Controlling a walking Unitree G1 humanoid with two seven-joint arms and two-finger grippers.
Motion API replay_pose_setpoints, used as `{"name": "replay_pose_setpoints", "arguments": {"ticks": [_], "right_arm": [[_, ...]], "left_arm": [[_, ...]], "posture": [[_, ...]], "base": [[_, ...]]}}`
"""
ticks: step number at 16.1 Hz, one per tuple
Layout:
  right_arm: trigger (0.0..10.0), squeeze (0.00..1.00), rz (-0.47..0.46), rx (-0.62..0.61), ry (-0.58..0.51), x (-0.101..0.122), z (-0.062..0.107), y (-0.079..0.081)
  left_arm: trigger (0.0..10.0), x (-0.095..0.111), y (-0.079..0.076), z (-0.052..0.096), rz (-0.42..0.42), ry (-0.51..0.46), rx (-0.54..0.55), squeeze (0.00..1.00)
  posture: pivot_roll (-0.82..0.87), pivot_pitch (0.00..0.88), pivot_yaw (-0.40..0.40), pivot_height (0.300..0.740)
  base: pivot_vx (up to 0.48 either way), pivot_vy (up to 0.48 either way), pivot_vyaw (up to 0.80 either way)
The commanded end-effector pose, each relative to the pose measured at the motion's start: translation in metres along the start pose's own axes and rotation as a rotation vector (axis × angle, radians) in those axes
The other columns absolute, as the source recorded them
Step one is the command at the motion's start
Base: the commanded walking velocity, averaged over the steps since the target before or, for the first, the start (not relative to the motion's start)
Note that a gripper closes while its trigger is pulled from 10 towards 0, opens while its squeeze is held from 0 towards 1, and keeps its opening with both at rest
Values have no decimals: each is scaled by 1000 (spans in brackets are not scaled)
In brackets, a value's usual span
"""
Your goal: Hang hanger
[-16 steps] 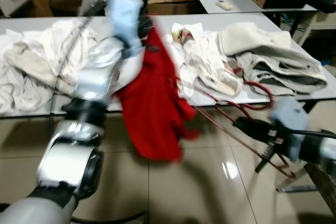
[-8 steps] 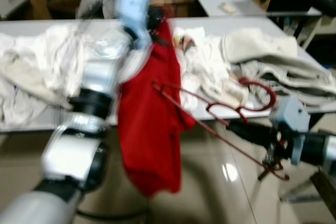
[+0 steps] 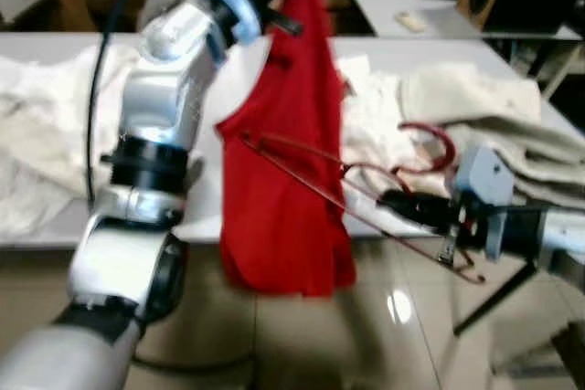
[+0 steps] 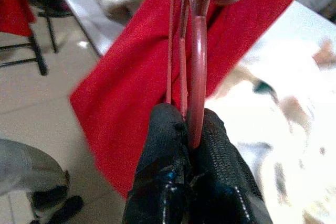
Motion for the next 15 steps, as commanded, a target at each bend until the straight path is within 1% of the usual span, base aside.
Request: {"name": "replay_pose_setpoints", "arguments": {"ticks": [1,3,4,5,6,7,8,9,11,12,13,14,15], "right_arm": [[10000,0,46,7,-15,10,-2,0],[10000,0,65,3,-14,14,-5,-4],[10000,0,77,-9,-11,16,-7,-9],[10000,0,83,-17,-8,17,-8,-11],[10000,0,89,-21,-6,18,-8,-13],[10000,0,106,-36,0,22,-9,-20],[10000,0,143,-66,7,31,-11,-34],[10000,0,152,-80,4,35,-12,-39],[10000,0,208,-162,-15,56,-13,-65],[10000,0,258,-255,-40,78,-12,-90],[10000,0,290,-304,-63,91,-10,-103],[10000,0,350,-426,-138,127,-1,-129],[10000,0,428,-578,-222,164,14,-152]], "left_arm": [[10000,30,13,0,-32,-75,17,0],[10000,38,10,-1,-22,-92,-7,0],[10000,41,4,-1,-15,-97,-36,0],[10000,42,0,-1,-12,-102,-53,0],[10000,41,-1,-1,-15,-86,-63,0],[10000,43,-3,-1,-15,-91,-71,0],[10000,55,-2,1,-1,-128,-84,0],[10000,60,-1,1,9,-149,-91,0],[10000,81,0,5,39,-220,-115,0],[10000,93,3,5,40,-266,-109,0],[10000,100,6,5,39,-291,-100,0],[10000,116,15,7,44,-351,-64,0],[10000,132,29,8,50,-414,-1,0]], "posture": [[1,0,-17,723],[3,0,-16,723],[2,0,-14,723],[2,0,-14,723],[1,0,-13,723],[1,0,-13,723],[1,0,-15,723],[1,0,-15,723],[-1,0,-16,723],[-1,0,-18,723],[0,0,-18,723],[-1,0,-18,723],[-1,0,-20,723]], "base": [[375,0,0],[362,0,0],[0,0,0],[0,0,0],[0,0,0],[0,0,0],[0,0,0],[0,0,0],[0,0,0],[0,0,0],[0,0,0],[0,0,0],[0,0,0]]}}
Point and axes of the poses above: a point about 5 cm out from each wrist's last joint towards the gripper, its own z axis pointing back from the gripper into the wrist, its own x axis along the axis of the wrist's last joint, y = z × x, the point moved 6 cm from there along -z, pointing out of the wrist towards the gripper, and after that the axes turned 15 degrees about -z, right-handed, at the moved point
